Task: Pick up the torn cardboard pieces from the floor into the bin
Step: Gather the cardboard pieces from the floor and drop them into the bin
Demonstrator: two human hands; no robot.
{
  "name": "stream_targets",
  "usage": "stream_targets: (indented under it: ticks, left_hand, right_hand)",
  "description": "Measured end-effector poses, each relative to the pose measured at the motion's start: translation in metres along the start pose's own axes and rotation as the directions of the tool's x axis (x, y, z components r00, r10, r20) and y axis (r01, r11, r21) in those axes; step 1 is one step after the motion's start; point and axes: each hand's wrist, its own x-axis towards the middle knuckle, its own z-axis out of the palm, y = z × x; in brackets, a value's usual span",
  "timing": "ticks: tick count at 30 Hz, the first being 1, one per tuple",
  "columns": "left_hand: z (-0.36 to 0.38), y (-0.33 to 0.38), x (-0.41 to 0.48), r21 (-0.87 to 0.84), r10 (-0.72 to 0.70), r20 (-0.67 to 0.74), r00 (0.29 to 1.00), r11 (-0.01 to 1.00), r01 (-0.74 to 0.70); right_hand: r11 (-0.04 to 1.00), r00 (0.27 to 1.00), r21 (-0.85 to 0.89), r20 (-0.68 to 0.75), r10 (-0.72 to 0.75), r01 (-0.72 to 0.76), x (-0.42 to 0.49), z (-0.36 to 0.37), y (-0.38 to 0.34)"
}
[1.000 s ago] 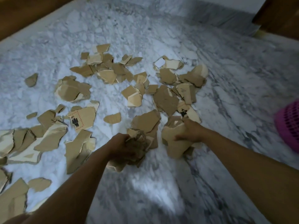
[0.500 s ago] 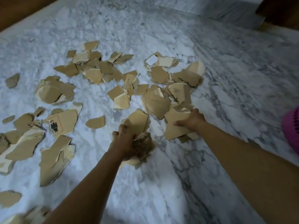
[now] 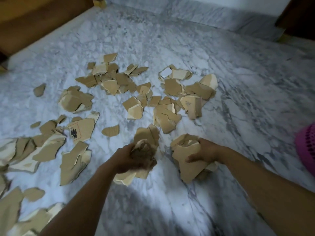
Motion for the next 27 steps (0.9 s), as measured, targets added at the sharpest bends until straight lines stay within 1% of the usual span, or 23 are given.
stream_targets:
  ticks: [1, 2, 3, 5, 7, 8, 9, 12, 14, 16, 18, 19, 20, 23, 25, 27]
  left_hand:
    - [-0.003, 0.002, -0.003, -0.035, -0.006, -0.019, 1.0, 0.999, 0.005]
    - [-0.006, 0.006, -0.006, -0.07, -0.018, -0.049, 0.999, 0.997, 0.014]
    - [-0.008, 0.012, -0.008, -0.102, -0.022, -0.083, 0.996, 0.995, 0.014]
    - [-0.015, 0.033, -0.011, -0.2, -0.009, -0.1, 0.995, 0.98, -0.012]
    - [-0.023, 0.067, -0.008, -0.359, 0.018, -0.07, 0.997, 0.932, -0.042]
    - [-0.026, 0.086, -0.004, -0.403, 0.04, -0.067, 0.997, 0.913, -0.064]
    - [-0.03, 0.105, -0.002, -0.455, 0.065, -0.076, 0.995, 0.886, -0.092]
    - [-0.036, 0.169, -0.003, -0.612, 0.073, -0.109, 0.991, 0.781, -0.125]
    - [-0.034, 0.21, -0.008, -0.643, 0.124, -0.06, 0.99, 0.754, -0.134]
    - [-0.03, 0.254, -0.012, -0.662, 0.129, -0.026, 0.991, 0.74, -0.114]
    - [-0.026, 0.298, -0.018, -0.682, 0.193, -0.024, 0.981, 0.714, -0.158]
    - [-0.022, 0.324, -0.021, -0.675, 0.227, -0.023, 0.974, 0.715, -0.183]
    - [-0.017, 0.348, -0.024, -0.664, 0.231, -0.011, 0.973, 0.726, -0.18]
    - [-0.007, 0.409, -0.031, -0.627, 0.273, -0.02, 0.962, 0.746, -0.225]
    - [0.006, 0.458, -0.043, -0.522, 0.351, 0.005, 0.936, 0.8, -0.297]
    - [0.016, 0.494, -0.05, -0.438, 0.417, 0.007, 0.909, 0.818, -0.373]
  right_hand:
    - [0.997, 1.0, 0.071, 0.019, -0.021, 0.019, -0.006, -0.002, -0.002]
    - [0.983, 0.999, 0.18, 0.015, -0.049, 0.046, -0.012, -0.005, -0.005]
    - [0.947, 0.996, 0.312, 0.011, -0.086, 0.078, -0.019, -0.009, -0.011]
    - [0.831, 0.983, 0.535, 0.013, -0.185, 0.149, -0.028, -0.017, -0.026]
    - [0.722, 0.966, 0.661, -0.013, -0.258, 0.202, -0.037, -0.027, -0.044]
    - [0.681, 0.963, 0.7, -0.034, -0.268, 0.215, -0.041, -0.031, -0.051]
    - [0.654, 0.963, 0.723, -0.059, -0.265, 0.224, -0.046, -0.035, -0.059]
    - [0.573, 0.952, 0.772, -0.136, -0.274, 0.276, -0.065, -0.055, -0.068]
    - [0.533, 0.948, 0.792, -0.176, -0.266, 0.297, -0.084, -0.077, -0.062]
    - [0.505, 0.937, 0.794, -0.236, -0.257, 0.338, -0.105, -0.107, -0.05]
    - [0.487, 0.917, 0.778, -0.309, -0.251, 0.396, -0.126, -0.137, -0.036]
    - [0.475, 0.908, 0.773, -0.351, -0.229, 0.419, -0.141, -0.155, -0.026]
    - [0.469, 0.899, 0.767, -0.388, -0.204, 0.438, -0.156, -0.171, -0.016]
    - [0.477, 0.871, 0.74, -0.475, -0.129, 0.474, -0.189, -0.209, 0.009]
    - [0.463, 0.852, 0.743, -0.52, -0.054, 0.483, -0.217, -0.241, 0.039]
    - [0.468, 0.828, 0.728, -0.56, -0.016, 0.501, -0.241, -0.266, 0.061]
